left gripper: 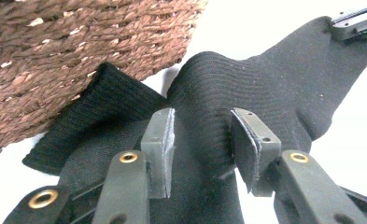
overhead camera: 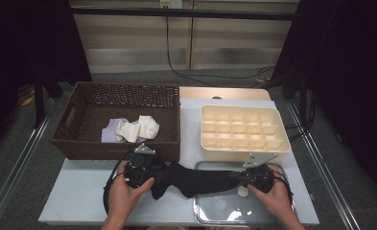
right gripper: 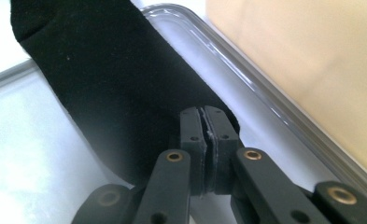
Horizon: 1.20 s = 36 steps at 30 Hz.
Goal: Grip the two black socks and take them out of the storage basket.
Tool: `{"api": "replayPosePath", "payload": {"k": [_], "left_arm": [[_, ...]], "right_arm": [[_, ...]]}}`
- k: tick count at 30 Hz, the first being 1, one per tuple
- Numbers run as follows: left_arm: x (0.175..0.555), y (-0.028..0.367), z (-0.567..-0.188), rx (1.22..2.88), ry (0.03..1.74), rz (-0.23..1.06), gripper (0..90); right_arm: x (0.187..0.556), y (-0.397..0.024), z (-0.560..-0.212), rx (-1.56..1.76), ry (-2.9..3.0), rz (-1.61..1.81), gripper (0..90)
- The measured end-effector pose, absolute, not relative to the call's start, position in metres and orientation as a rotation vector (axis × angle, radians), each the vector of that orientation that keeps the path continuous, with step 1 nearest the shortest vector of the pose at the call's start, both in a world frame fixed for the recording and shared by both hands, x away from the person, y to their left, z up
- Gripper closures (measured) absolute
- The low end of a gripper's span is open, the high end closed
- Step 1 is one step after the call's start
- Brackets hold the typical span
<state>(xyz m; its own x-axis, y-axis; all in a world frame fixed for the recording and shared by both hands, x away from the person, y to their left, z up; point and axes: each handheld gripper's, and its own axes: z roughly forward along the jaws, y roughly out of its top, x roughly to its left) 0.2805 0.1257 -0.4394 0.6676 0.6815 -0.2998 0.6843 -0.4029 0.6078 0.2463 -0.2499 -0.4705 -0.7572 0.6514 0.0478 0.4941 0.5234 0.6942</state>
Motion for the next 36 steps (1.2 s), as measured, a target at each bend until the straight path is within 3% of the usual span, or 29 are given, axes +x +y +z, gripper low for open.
{"api": "replayPosePath", "payload": {"k": [12,17,24,31,36], "left_arm": [[0.285,0.132,-0.437,2.142,1.080,0.008,60.4],[0.285,0.116,-0.447,2.185,1.037,-0.015,59.7],[0.282,0.096,-0.460,2.272,1.000,-0.022,59.1],[0.283,0.119,-0.442,2.207,1.054,0.074,55.7],[0.285,0.141,-0.440,2.173,1.134,0.141,48.5]], "right_arm": [[0.245,-0.260,-0.469,1.004,2.523,1.023,86.8],[0.243,-0.268,-0.467,1.030,2.508,1.009,86.3],[0.241,-0.266,-0.468,1.043,2.496,1.043,76.6],[0.244,-0.247,-0.461,1.001,2.507,1.081,69.7],[0.247,-0.235,-0.463,0.966,2.535,1.088,67.4]]}}
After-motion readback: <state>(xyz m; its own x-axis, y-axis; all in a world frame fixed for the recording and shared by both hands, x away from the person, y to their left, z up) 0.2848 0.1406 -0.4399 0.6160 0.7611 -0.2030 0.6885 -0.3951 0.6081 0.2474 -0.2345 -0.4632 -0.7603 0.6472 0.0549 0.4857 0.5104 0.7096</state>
